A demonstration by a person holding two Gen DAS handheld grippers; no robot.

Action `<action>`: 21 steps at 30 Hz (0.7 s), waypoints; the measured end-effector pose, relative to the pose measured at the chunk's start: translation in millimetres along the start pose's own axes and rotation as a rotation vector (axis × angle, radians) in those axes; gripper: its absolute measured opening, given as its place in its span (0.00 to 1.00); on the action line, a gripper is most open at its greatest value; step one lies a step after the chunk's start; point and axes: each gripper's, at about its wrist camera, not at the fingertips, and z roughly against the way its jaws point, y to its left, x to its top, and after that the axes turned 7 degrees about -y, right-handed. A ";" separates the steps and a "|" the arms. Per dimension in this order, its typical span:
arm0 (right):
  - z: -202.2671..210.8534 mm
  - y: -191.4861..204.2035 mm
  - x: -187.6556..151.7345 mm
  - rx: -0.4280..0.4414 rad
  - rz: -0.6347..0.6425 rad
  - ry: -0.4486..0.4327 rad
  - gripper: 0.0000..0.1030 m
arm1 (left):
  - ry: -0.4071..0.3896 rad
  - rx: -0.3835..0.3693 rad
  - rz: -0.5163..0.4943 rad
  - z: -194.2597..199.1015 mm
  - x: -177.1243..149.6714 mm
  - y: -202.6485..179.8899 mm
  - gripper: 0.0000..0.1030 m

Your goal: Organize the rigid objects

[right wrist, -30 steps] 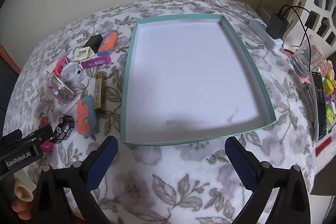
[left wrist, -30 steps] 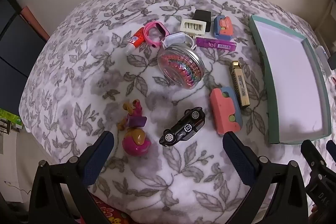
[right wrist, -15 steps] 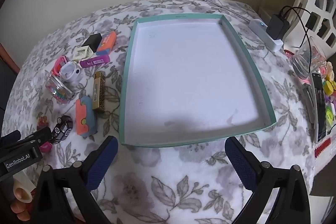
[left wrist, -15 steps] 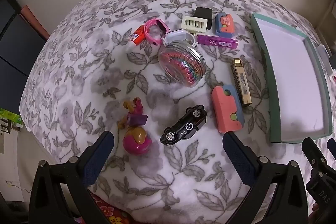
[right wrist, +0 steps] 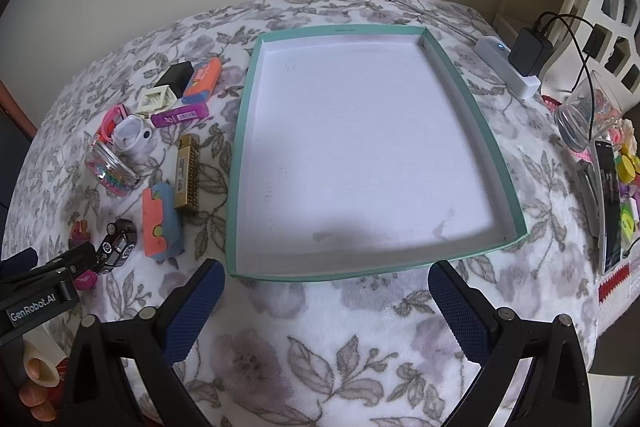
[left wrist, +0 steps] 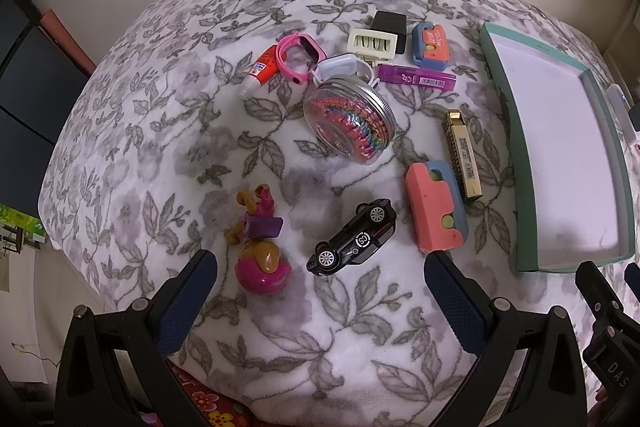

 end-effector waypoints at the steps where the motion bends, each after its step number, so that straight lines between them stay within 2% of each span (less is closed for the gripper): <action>1: 0.1 0.2 0.3 0.000 -0.001 0.000 1.00 | 0.001 0.001 0.001 0.2 0.5 -0.8 1.00; 21: -2.4 1.2 -0.1 -0.008 0.002 0.010 1.00 | 0.002 0.002 0.001 0.1 0.5 -1.3 1.00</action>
